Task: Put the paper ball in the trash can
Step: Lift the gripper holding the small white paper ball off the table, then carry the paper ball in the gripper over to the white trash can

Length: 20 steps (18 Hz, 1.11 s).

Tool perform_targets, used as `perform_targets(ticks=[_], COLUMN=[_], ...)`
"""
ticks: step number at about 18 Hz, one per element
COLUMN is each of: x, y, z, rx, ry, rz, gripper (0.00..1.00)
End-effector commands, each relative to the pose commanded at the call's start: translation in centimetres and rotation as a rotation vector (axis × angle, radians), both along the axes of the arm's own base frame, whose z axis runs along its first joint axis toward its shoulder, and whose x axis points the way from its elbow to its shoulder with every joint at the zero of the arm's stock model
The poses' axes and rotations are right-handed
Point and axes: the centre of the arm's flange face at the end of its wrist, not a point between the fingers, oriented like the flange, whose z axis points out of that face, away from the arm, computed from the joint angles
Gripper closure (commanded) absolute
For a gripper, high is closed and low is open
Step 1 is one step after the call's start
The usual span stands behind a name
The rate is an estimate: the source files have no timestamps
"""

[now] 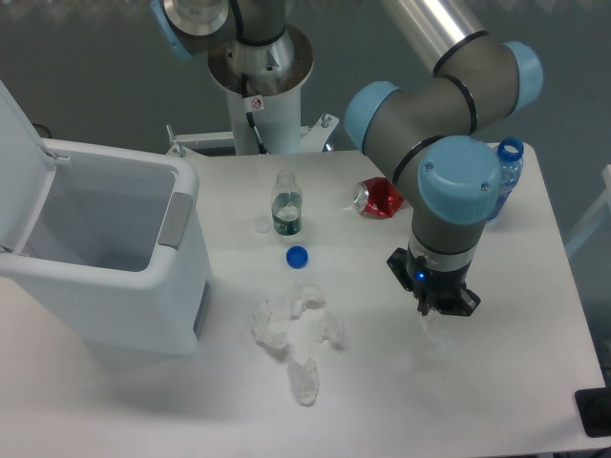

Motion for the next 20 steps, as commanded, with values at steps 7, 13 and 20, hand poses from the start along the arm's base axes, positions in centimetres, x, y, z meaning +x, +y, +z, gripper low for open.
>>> perform_targets(ticks=[7,13,20], x=[1.1,9.2,21.9], y=[-0.3,0.5,1.6], z=[1.0,7.6,14.8], rx=[0.008,0.159,0.321], ry=[0.006,-0.011,-0.048], rz=[0.007,0.035,0.024], gripper=[1.00,1.00,1.00])
